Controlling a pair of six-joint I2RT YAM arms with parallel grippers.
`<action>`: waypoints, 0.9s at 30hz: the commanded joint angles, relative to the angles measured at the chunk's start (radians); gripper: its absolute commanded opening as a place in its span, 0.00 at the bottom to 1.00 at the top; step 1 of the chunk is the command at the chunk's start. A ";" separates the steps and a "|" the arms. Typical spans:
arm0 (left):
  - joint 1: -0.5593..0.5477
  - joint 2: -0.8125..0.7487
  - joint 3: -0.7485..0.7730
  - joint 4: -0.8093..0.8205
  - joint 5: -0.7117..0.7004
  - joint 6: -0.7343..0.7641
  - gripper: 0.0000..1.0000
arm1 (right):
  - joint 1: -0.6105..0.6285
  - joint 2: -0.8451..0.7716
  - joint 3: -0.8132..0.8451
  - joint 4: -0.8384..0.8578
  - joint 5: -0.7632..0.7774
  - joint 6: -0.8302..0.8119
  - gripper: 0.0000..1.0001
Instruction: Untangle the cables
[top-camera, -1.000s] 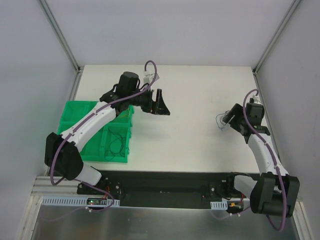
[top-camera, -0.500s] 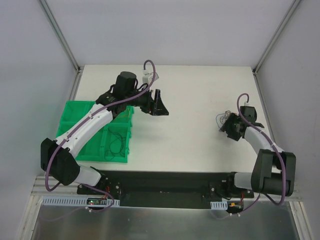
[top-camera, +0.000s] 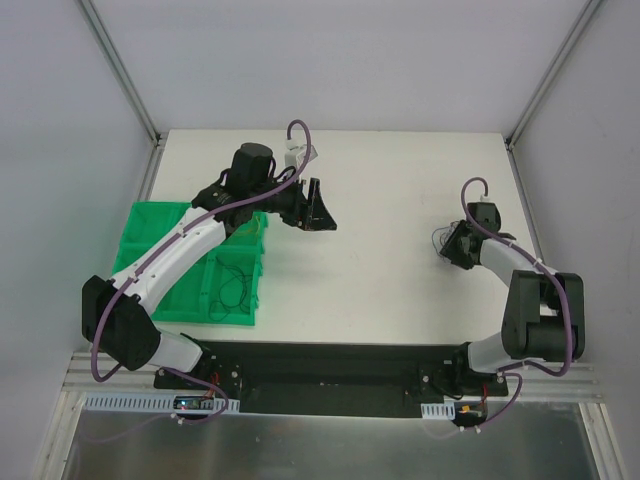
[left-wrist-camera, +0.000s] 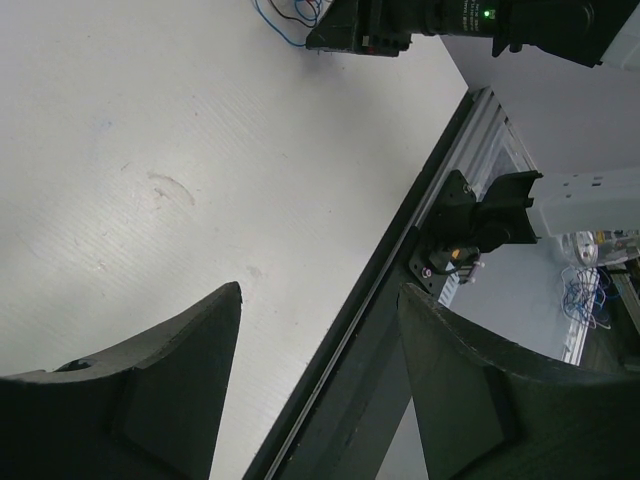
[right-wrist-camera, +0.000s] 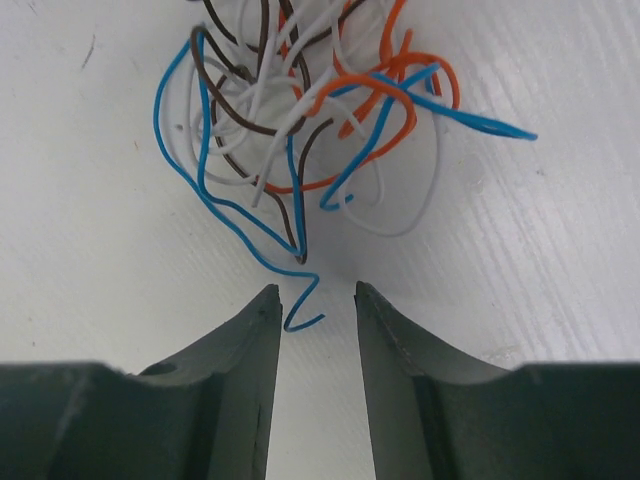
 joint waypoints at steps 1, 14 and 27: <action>-0.009 0.003 0.026 0.004 0.037 0.020 0.62 | 0.006 0.022 0.072 0.016 0.068 -0.025 0.38; -0.009 -0.001 0.026 0.006 0.034 0.009 0.63 | 0.015 -0.370 0.181 -0.211 0.005 -0.019 0.00; -0.009 -0.012 0.024 0.006 0.019 0.016 0.63 | 0.015 -0.647 0.530 -0.406 0.100 -0.074 0.00</action>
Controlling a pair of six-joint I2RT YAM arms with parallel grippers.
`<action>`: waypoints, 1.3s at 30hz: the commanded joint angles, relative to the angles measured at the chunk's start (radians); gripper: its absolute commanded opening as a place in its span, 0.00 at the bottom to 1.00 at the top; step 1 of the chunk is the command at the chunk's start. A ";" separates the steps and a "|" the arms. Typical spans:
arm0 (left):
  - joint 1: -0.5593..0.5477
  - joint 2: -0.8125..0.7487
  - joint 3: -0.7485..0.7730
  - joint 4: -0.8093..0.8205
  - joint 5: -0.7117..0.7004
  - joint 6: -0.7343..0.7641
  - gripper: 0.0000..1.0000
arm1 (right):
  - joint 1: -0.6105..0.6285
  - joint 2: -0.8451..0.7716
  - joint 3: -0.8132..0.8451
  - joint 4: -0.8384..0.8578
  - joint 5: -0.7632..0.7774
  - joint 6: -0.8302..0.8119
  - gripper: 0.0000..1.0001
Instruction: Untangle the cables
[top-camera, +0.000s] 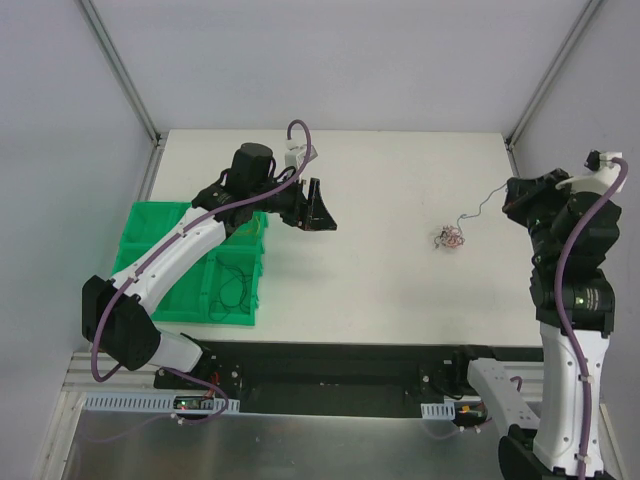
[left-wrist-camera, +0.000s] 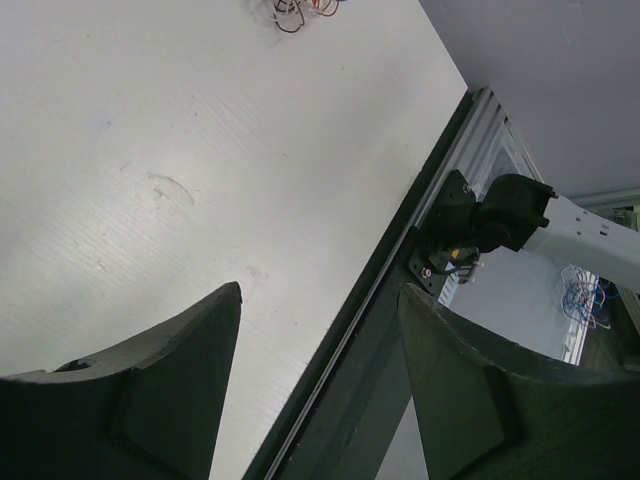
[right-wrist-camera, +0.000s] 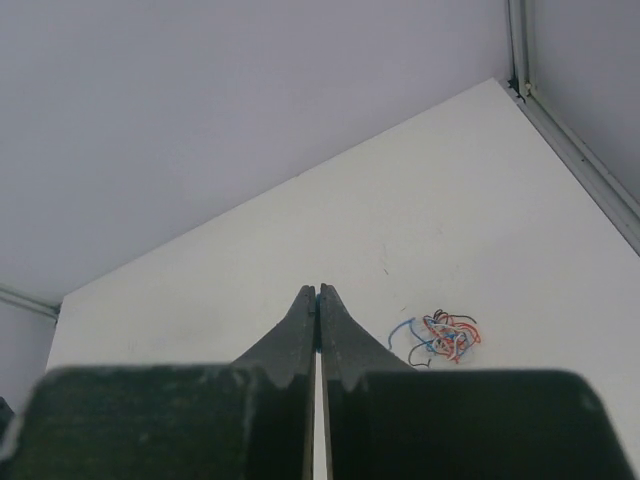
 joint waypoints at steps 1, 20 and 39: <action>-0.009 -0.012 0.023 0.006 0.019 0.016 0.63 | 0.001 0.003 -0.037 -0.101 0.066 -0.032 0.01; -0.009 -0.023 0.036 -0.006 0.054 0.027 0.91 | -0.004 0.204 0.671 -0.012 -0.028 0.012 0.00; -0.011 -0.095 -0.008 0.116 0.117 0.054 0.72 | 0.180 0.309 0.456 -0.191 -0.319 0.011 0.01</action>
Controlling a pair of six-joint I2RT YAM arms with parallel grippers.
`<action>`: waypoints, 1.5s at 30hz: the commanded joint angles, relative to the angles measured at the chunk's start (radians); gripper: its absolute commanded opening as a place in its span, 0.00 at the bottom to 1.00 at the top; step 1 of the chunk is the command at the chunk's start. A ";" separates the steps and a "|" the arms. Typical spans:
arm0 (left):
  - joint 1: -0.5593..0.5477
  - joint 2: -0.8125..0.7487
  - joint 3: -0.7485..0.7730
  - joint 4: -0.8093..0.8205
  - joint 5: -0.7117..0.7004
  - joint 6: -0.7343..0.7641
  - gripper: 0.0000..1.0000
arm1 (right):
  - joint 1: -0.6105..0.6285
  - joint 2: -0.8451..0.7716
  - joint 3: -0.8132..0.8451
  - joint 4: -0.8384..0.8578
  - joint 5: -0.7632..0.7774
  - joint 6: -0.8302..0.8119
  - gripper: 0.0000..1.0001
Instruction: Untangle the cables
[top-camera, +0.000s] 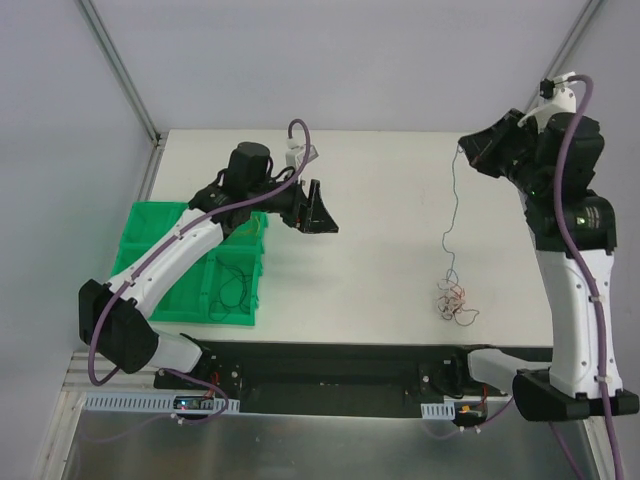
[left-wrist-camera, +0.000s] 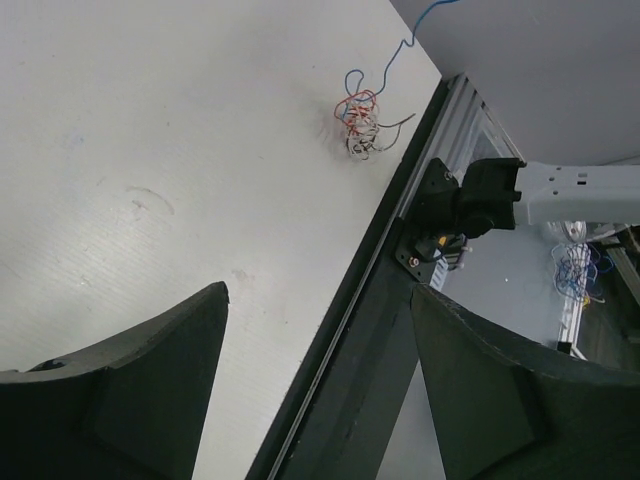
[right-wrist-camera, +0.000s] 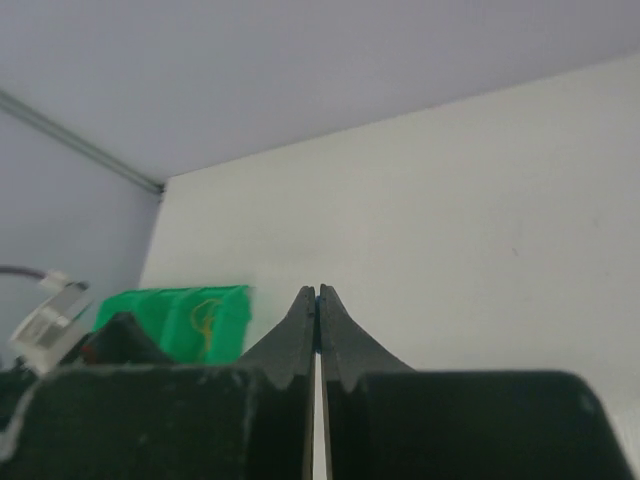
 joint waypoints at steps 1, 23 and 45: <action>-0.017 -0.102 -0.034 0.152 0.059 0.030 0.73 | 0.059 -0.051 0.061 -0.024 -0.213 0.013 0.01; -0.288 -0.019 -0.165 0.643 -0.207 -0.079 0.66 | 0.372 -0.298 -0.570 0.411 -0.424 0.267 0.01; -0.319 -0.154 -0.068 0.341 -0.377 -0.061 0.07 | 0.350 -0.452 -0.895 0.186 0.205 0.155 0.82</action>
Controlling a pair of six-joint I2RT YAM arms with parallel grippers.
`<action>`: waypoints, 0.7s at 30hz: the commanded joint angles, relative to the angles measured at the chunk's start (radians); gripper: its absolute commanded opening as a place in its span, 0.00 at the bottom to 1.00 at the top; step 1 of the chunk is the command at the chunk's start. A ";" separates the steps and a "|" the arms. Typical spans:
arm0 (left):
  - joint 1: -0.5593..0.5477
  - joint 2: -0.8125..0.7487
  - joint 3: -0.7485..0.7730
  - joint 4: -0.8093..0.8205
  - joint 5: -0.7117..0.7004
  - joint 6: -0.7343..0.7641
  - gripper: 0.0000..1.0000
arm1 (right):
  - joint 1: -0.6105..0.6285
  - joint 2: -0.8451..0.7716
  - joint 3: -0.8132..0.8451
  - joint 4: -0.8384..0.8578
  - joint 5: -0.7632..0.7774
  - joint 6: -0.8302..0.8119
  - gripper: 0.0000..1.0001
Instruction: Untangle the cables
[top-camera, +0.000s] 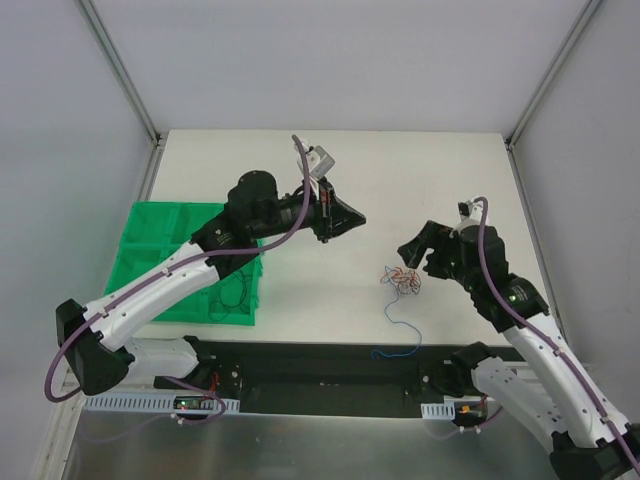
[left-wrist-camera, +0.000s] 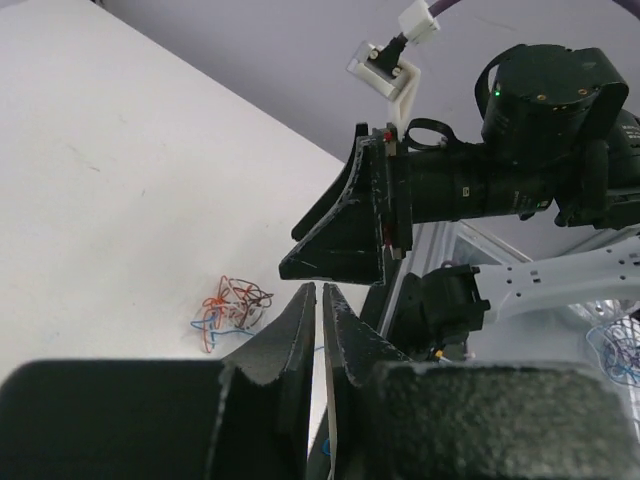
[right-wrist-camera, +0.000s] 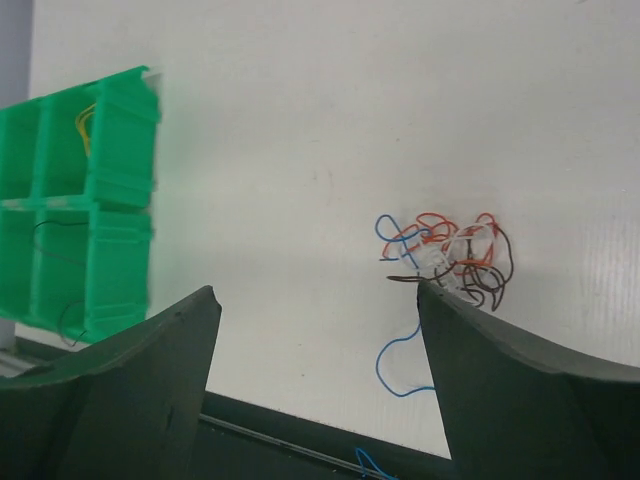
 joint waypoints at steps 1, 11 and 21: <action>-0.005 0.044 0.043 -0.100 -0.027 -0.033 0.20 | -0.019 0.069 0.006 -0.037 0.102 0.020 0.81; -0.039 0.384 0.023 -0.125 0.074 -0.167 0.54 | -0.184 0.163 -0.244 0.048 -0.185 0.167 0.71; -0.143 0.621 0.000 0.030 0.076 -0.245 0.47 | -0.354 0.005 -0.306 0.013 -0.280 0.138 0.72</action>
